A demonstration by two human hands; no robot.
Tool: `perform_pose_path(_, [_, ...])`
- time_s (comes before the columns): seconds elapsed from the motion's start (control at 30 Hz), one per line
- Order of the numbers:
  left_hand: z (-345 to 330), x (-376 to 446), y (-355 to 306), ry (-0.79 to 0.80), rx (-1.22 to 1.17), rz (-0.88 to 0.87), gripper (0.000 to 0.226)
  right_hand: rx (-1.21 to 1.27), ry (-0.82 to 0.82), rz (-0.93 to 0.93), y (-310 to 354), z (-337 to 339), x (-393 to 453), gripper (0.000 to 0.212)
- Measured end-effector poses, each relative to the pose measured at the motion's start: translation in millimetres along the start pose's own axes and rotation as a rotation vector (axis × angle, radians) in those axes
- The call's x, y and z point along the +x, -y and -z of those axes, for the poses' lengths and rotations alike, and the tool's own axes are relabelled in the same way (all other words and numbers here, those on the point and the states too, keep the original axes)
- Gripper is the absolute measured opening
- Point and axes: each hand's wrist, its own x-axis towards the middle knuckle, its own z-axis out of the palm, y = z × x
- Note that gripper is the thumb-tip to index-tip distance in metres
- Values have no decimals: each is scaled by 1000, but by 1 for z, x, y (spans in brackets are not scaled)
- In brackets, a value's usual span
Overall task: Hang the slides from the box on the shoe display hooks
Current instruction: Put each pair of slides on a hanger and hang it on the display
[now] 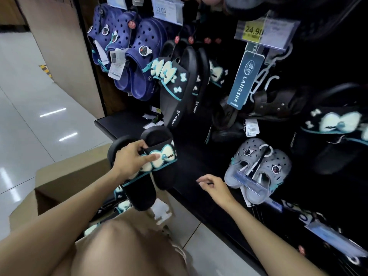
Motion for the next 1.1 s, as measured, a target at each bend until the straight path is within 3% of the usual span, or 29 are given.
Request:
perform_pose_path(0.23, [-35,-6,0,114,-156,66,56,2,-156,-220,-77,12,-31,22])
perform_pose_path(0.37, [-46,-5,-4,146,-284,114,50,8,-262,-322,-118,16,-51,30])
perform_pose_path(0.57, [-60,-15,-12,211,-379,171,29,-42,-423,-483,-164,17,-75,21])
perform_pose_path(0.73, [-66,-21,-8,286,-348,147,35,-236,-501,-649,-185,29,-92,39])
perform_pose_path(0.93, [-70,-26,-9,342,-303,115,37,-164,-409,-794,-210,25,-108,51])
perform_pose_path(1.1, [-69,-26,-7,333,-306,120,33,-184,-317,-812,-219,15,-115,45])
